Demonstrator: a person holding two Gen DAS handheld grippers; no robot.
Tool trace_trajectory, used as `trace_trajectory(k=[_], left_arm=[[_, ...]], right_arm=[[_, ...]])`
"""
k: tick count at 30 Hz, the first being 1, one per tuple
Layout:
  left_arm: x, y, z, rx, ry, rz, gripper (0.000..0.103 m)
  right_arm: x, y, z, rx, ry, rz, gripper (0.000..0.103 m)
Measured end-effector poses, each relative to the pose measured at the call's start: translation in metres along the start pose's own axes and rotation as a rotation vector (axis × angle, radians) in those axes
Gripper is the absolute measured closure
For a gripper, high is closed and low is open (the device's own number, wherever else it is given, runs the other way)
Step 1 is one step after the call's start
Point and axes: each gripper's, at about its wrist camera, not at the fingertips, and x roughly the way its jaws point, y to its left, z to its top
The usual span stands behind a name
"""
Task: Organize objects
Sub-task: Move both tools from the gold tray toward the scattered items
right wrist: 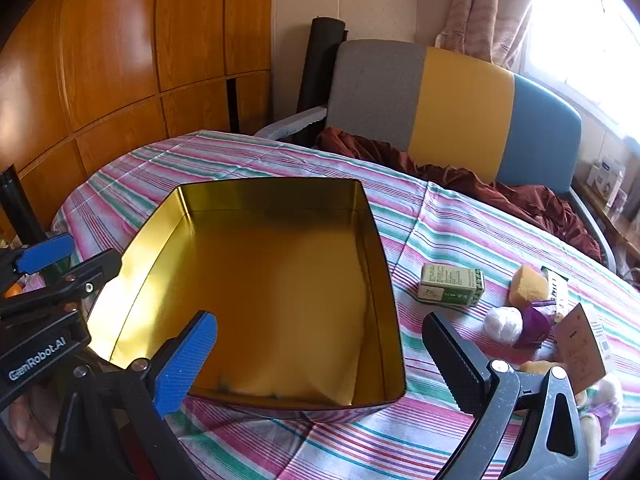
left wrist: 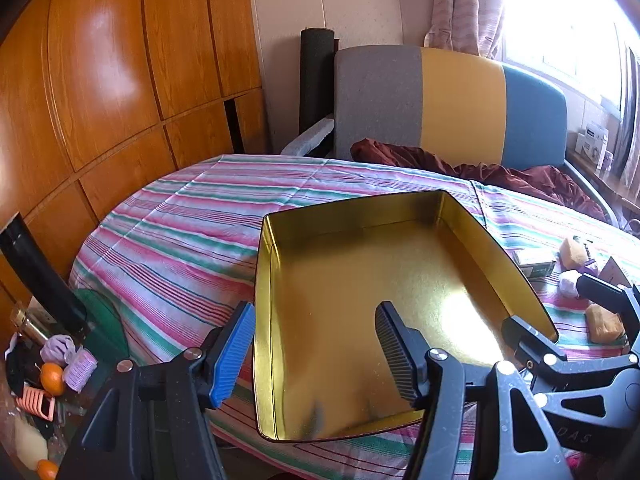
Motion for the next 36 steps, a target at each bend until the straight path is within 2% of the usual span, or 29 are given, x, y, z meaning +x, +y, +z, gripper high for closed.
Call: trace_trajectory(k=[12, 21, 22, 24, 27, 28, 32, 36], left_arm=[[-0.011, -0.016, 0.0, 0.057, -0.024, -0.003, 0.04], [-0.013, -0.031, -0.001, 0.099, -0.019, -0.04, 0.04], [-0.013, -0.032, -0.001, 0.103, -0.011, -0.057, 0.04], [-0.011, -0.034, -0.002, 0.093, 0.012, -0.141, 0.04], [-0.01, -0.032, -0.005, 0.032, 0.062, -0.335, 0.04], [-0.008, -0.034, -0.006, 0.02, 0.083, -0.377, 0.039], [-0.007, -0.053, -0.013, 0.077, 0.111, -0.379, 0.04], [-0.008, -0.06, -0.014, 0.088, 0.119, -0.449, 0.04]], right_arm=[[-0.007, -0.02, -0.002, 0.044, -0.008, -0.019, 0.0], [-0.011, -0.045, -0.007, 0.083, -0.006, -0.043, 0.0], [-0.01, -0.049, -0.007, 0.086, -0.003, -0.046, 0.0], [-0.01, -0.058, -0.009, 0.091, 0.004, -0.053, 0.0], [-0.01, -0.077, -0.01, 0.118, 0.013, -0.068, 0.0], [-0.01, -0.082, -0.011, 0.126, 0.015, -0.07, 0.0], [-0.012, -0.118, -0.008, 0.182, 0.031, -0.063, 0.0], [-0.019, -0.157, -0.006, 0.221, 0.028, -0.082, 0.0]])
